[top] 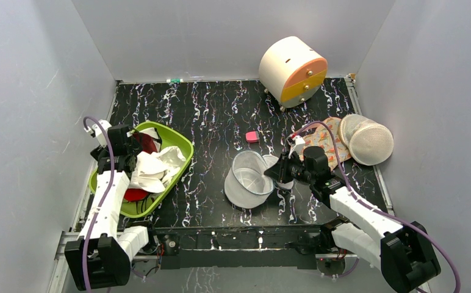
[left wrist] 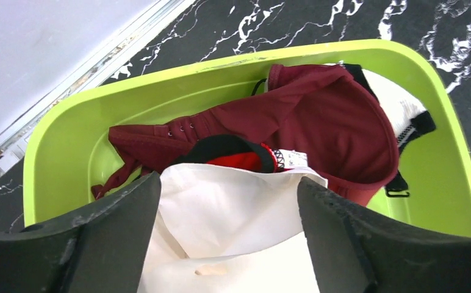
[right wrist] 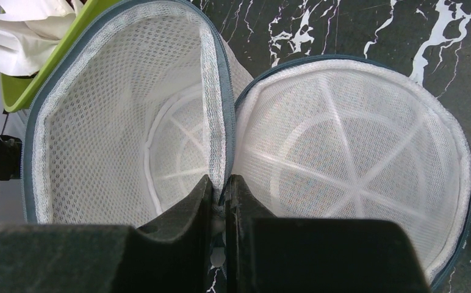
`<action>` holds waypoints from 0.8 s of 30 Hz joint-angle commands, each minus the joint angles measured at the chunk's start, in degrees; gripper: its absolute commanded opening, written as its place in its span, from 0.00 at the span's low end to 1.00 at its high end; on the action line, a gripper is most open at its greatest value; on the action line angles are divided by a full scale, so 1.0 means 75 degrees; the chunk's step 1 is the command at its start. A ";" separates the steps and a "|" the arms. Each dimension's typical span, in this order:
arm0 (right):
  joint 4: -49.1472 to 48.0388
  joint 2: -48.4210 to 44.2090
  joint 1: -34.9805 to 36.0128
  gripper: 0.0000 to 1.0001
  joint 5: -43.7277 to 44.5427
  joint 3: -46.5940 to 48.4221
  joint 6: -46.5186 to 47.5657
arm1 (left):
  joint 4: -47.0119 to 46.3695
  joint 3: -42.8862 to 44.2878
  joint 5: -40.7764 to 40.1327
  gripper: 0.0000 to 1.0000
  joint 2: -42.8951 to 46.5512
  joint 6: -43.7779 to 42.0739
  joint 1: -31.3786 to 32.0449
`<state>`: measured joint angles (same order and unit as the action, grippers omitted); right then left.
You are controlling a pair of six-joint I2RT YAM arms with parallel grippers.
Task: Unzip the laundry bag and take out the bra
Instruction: Place the bra in the bin, then close the laundry bag at the center of the board.
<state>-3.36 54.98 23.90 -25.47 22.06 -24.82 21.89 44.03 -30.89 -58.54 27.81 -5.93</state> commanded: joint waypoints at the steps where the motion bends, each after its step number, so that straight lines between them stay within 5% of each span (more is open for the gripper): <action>1: -0.0327 -0.0151 0.0018 0.00 -0.0069 0.0392 -0.0084 | -0.0216 0.0094 0.0355 0.89 0.0590 -0.0260 -0.0041; 3: -0.0326 -0.0182 0.0024 0.00 -0.0080 0.0408 -0.0126 | -0.0331 0.0018 0.0684 0.98 0.0846 -0.0311 -0.0044; 24: -0.1296 0.0533 0.0044 0.00 0.0329 0.1350 -0.1217 | -0.1886 -0.0476 0.4728 0.98 0.2351 -0.1277 0.0285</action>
<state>-7.35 57.45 23.90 -24.86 27.49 -33.10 12.78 42.06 -6.50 -42.09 20.51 -5.26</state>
